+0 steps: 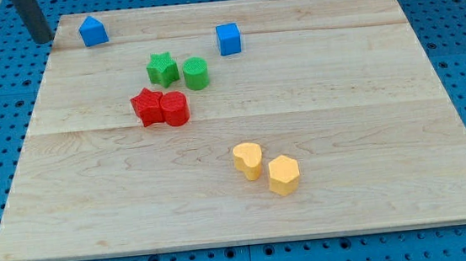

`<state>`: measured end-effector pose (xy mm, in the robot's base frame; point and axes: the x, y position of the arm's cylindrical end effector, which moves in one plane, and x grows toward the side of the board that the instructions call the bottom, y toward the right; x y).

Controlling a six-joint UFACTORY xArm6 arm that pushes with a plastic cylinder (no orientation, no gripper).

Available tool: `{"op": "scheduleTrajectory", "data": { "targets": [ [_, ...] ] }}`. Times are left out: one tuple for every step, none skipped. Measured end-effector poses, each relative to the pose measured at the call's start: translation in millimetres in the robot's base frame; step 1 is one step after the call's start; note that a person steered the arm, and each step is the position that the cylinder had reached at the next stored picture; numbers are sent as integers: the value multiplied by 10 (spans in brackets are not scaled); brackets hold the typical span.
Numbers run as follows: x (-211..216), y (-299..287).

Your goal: Push the yellow heart parallel to the right of the blue triangle

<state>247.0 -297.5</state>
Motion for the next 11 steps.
{"op": "scheduleTrajectory", "data": {
  "targets": [
    [420, 52],
    [1305, 352],
    [1446, 798],
    [2225, 1114],
    [3207, 1814],
    [3305, 2737],
    [2766, 3273],
    [2246, 3647],
    [1995, 3699],
    [2205, 3939],
    [2480, 3753]
  ]
}}
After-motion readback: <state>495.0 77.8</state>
